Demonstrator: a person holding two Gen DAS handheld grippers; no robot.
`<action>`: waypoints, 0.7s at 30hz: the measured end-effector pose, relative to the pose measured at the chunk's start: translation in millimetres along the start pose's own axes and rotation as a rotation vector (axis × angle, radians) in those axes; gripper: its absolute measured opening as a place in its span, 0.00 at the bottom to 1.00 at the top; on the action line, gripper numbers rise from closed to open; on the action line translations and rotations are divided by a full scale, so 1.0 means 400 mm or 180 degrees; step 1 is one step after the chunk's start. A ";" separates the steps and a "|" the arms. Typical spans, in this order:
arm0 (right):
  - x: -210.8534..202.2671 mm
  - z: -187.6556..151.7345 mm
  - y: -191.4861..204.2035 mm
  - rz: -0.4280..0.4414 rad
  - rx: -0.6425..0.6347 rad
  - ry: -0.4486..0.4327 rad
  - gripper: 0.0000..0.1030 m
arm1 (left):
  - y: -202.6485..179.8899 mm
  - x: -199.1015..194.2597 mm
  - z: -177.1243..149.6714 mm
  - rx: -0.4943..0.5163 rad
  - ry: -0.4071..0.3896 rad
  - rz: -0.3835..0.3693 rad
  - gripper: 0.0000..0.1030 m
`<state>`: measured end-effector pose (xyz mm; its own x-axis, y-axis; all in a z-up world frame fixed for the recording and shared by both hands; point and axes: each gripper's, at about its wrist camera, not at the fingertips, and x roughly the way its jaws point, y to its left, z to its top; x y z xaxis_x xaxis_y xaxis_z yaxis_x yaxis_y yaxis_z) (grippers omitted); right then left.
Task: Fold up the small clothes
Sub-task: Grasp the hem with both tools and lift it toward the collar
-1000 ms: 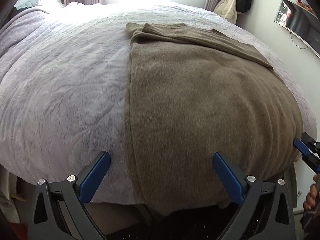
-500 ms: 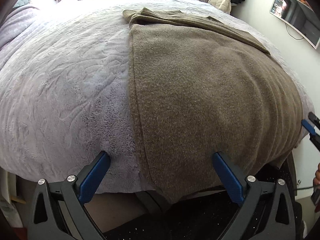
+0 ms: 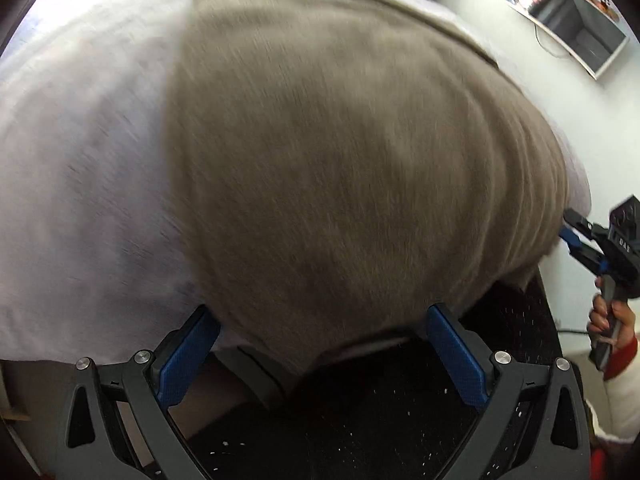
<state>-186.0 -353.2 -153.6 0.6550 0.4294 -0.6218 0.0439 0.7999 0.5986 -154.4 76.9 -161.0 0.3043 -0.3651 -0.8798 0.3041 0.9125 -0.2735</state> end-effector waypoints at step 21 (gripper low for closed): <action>0.154 -0.038 -0.027 0.0665 -0.0119 0.0868 0.54 | -0.051 -0.032 -0.008 0.0055 -0.0293 -0.0367 0.99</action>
<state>-157.5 -329.0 -205.9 0.4209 0.6777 -0.6029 -0.1008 0.6955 0.7114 -167.3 63.4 -145.4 0.3478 -0.4835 -0.8033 0.3571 0.8605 -0.3634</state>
